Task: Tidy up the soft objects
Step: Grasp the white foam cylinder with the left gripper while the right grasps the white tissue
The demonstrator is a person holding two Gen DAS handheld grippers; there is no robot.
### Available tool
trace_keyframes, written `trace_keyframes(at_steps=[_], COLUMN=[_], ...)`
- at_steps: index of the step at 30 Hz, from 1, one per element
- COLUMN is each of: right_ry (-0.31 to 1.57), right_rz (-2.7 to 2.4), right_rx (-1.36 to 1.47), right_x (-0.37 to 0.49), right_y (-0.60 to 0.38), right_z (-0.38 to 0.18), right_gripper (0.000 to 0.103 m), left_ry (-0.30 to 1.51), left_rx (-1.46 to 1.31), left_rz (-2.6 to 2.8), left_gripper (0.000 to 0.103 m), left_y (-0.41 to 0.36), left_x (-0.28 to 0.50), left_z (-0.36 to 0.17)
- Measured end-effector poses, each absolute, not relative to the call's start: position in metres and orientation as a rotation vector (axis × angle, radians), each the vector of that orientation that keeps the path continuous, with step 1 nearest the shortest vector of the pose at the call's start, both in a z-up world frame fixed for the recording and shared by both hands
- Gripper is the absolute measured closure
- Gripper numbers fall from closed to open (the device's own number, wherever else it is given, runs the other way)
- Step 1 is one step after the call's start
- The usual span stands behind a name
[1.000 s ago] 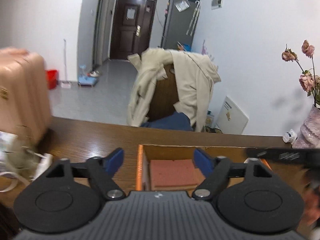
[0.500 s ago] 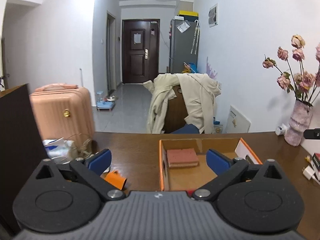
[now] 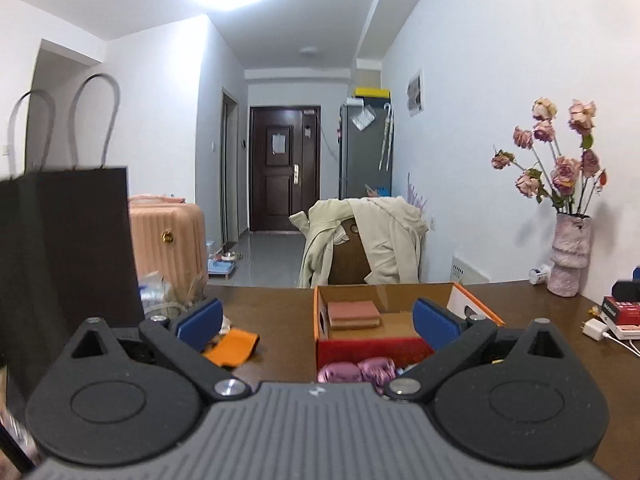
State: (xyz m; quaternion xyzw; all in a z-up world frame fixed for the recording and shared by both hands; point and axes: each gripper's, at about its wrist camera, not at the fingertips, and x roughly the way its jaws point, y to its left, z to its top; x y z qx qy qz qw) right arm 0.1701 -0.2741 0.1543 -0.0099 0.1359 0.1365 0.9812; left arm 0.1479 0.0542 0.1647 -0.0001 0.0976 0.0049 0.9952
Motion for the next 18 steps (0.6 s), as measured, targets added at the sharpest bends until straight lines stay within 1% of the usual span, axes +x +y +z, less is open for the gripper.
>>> trace_keyframes(at_steps=[1,7,10,14,17,18], right_ry=[0.272,0.308,0.357,0.396,0.438,0.453], right_rz=[0.285,0.185,0.178,0.171,0.205,0.214], right_rx=[-0.019,-0.054,0.010,-0.019,-0.004,-0.009], right_x=[0.159,0.102,0.095,0.104,0.114,0.118], right_y=[-0.271,-0.251,-0.253,-0.245,-0.233,-0.227], right_z=[0.144,0.066,0.043,0.032,0.023,0.020], right_gripper=[0.015,0.015,0.015,0.016,0.022,0.028], left_ry=[0.198,0.199,0.269,0.321,0.347,0.359], left_rx=[0.005,0.043,0.034,0.022,-0.009,-0.009], left_rz=[-0.003,-0.096,-0.108,-0.071,-0.077,-0.081], left_gripper=[0.000,0.000,0.000,0.000,0.000,0.000], left_y=[0.051,0.040,0.038,0.038,0.044,0.045], left_x=[0.138,0.080,0.087,0.105,0.106,0.109], left_z=[0.156,0.103,0.084,0.070,0.059,0.056])
